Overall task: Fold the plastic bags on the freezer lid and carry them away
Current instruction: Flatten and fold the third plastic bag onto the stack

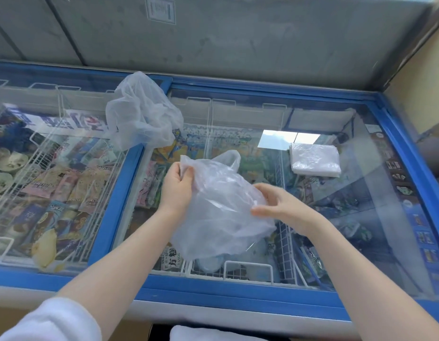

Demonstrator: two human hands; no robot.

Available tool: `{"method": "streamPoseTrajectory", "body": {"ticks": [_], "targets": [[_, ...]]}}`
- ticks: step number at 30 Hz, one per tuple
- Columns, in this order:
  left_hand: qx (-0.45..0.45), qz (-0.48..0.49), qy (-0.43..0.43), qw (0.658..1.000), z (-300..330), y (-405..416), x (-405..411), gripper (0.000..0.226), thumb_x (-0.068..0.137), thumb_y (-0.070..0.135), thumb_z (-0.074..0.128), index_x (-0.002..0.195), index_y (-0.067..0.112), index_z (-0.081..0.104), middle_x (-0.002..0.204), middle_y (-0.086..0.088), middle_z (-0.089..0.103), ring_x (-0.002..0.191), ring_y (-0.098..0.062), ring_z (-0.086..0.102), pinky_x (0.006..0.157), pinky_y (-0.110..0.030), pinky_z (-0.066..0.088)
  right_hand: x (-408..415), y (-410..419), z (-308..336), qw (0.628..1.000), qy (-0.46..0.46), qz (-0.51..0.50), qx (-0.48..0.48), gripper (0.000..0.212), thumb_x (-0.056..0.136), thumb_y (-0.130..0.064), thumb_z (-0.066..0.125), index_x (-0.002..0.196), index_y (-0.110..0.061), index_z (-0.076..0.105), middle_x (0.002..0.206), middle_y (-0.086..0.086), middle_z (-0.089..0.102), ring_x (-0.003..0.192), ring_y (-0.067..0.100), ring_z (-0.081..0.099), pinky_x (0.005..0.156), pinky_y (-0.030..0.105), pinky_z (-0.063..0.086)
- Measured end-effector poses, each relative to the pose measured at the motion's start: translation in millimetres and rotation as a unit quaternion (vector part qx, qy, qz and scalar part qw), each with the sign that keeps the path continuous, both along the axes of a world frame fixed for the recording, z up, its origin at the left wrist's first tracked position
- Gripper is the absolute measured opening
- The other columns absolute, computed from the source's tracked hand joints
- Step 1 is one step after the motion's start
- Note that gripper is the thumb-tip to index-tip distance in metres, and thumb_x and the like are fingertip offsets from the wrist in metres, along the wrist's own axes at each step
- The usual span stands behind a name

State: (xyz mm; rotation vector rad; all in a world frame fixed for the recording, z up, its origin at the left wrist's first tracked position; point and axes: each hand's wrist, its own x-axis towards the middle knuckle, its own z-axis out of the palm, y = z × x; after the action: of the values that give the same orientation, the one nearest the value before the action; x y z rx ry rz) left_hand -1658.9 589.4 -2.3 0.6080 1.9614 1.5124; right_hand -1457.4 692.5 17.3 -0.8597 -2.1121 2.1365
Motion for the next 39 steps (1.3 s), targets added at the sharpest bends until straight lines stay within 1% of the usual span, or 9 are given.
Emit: {"method": "streamPoseTrajectory", "body": {"ticks": [5, 8, 11, 15, 19, 24, 31, 36, 39], "targets": [[0.011, 0.045, -0.120, 0.992, -10, -3, -11, 0.021, 0.100, 0.025, 0.040, 0.112, 0.013, 0.052, 0.106, -0.005, 0.064, 0.097, -0.022, 0.061, 0.083, -0.040, 0.052, -11, -11, -4, 0.995, 0.012, 0.040, 0.089, 0.023, 0.086, -0.003, 0.060, 0.108, -0.009, 0.064, 0.104, 0.006, 0.070, 0.098, 0.019, 0.067, 0.090, 0.034, 0.052], [0.038, 0.078, -0.163, 0.983, -13, -7, -26, 0.023, 0.099, 0.026, 0.041, 0.108, 0.010, 0.054, 0.103, -0.007, 0.065, 0.097, -0.027, 0.062, 0.080, -0.042, 0.053, -6, -4, -4, 0.988, 0.004, -0.014, 0.155, 0.014, 0.092, -0.018, 0.057, 0.092, -0.025, 0.070, 0.069, -0.001, 0.065, 0.061, 0.013, 0.059, 0.060, 0.026, 0.050], [0.059, 0.077, -0.164, 0.982, -10, -11, -33, 0.018, 0.101, 0.020, 0.037, 0.096, 0.017, 0.054, 0.094, -0.003, 0.062, 0.087, -0.019, 0.061, 0.072, -0.034, 0.051, 4, 9, -16, 0.952, -0.212, 0.126, 0.180, 0.035, 0.090, -0.043, 0.055, 0.058, -0.033, 0.062, 0.048, -0.008, 0.041, 0.044, 0.012, 0.035, 0.048, 0.022, 0.035], [0.088, -0.039, -0.215, 0.972, -6, -16, -28, 0.022, 0.100, 0.017, 0.037, 0.087, 0.016, 0.054, 0.079, 0.001, 0.063, 0.073, -0.015, 0.060, 0.072, -0.033, 0.050, -15, 19, -34, 0.977, -0.207, -0.040, 0.027, 0.076, 0.076, -0.077, 0.039, 0.114, -0.015, 0.062, 0.100, -0.002, 0.066, 0.095, 0.013, 0.062, 0.084, 0.025, 0.048], [0.114, -0.095, -0.247, 0.958, -9, -23, -29, 0.028, 0.098, 0.015, 0.038, 0.077, 0.017, 0.056, 0.071, 0.001, 0.057, 0.069, -0.015, 0.053, 0.070, -0.029, 0.044, -39, 16, -32, 0.975, -0.104, -0.190, 0.054, 0.093, 0.069, -0.067, 0.060, 0.144, -0.025, 0.025, 0.146, -0.004, 0.033, 0.132, 0.018, 0.037, 0.107, 0.041, 0.034], [0.117, -0.094, -0.241, 0.959, -11, -28, -32, 0.035, 0.098, 0.015, 0.039, 0.071, 0.020, 0.061, 0.072, -0.001, 0.055, 0.068, -0.016, 0.051, 0.069, -0.031, 0.044, -57, 6, -43, 0.977, -0.068, -0.200, -0.023, 0.015, 0.087, -0.024, 0.064, 0.096, -0.013, 0.069, 0.084, 0.000, 0.070, 0.078, 0.022, 0.064, 0.072, 0.036, 0.053], [0.034, 0.089, -0.127, 0.987, -35, -26, -47, 0.029, 0.100, 0.019, 0.036, 0.080, 0.021, 0.057, 0.080, -0.002, 0.058, 0.078, -0.019, 0.054, 0.078, -0.038, 0.046, 2, 39, -48, 0.830, -0.124, -0.491, -0.234, 0.036, 0.096, -0.034, 0.050, 0.068, -0.012, 0.048, 0.048, 0.000, 0.044, 0.040, 0.013, 0.040, 0.041, 0.020, 0.034], [-0.044, 0.132, -0.040, 0.989, -40, -13, -38, 0.025, 0.101, 0.022, 0.029, 0.090, 0.016, 0.050, 0.093, -0.009, 0.054, 0.087, -0.021, 0.051, 0.083, -0.037, 0.043, 30, 37, -41, 0.915, -0.171, -0.202, -0.305, 0.085, 0.077, -0.075, 0.037, 0.101, 0.002, 0.065, 0.093, 0.016, 0.068, 0.081, 0.025, 0.067, 0.085, 0.038, 0.049], [-0.080, 0.178, -0.013, 0.981, -33, -3, -36, 0.020, 0.101, 0.020, 0.027, 0.096, 0.012, 0.046, 0.096, -0.008, 0.051, 0.090, -0.020, 0.047, 0.079, -0.030, 0.035, 39, 28, -40, 0.943, -0.097, -0.084, -0.308, 0.069, 0.063, -0.064, 0.072, 0.105, -0.010, 0.069, 0.095, 0.012, 0.067, 0.090, 0.022, 0.065, 0.095, 0.037, 0.046]]}}
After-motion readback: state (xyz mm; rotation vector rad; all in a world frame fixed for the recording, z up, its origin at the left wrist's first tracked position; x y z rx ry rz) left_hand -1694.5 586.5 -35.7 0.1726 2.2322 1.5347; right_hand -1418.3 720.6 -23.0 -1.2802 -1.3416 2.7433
